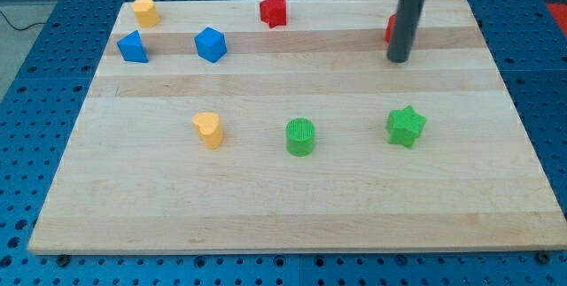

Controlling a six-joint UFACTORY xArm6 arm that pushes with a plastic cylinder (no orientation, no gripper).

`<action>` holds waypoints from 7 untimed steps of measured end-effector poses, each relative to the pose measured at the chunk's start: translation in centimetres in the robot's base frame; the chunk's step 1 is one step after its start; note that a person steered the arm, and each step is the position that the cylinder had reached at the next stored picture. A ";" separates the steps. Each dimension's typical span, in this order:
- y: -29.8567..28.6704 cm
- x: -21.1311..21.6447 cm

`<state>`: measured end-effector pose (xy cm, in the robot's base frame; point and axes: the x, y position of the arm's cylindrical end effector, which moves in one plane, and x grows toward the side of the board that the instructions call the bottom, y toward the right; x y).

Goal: Place the red circle to the top right of the board

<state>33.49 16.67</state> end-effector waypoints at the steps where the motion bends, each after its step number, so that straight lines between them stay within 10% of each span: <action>1: 1.7 -3.5; 7: -3.3 -7.9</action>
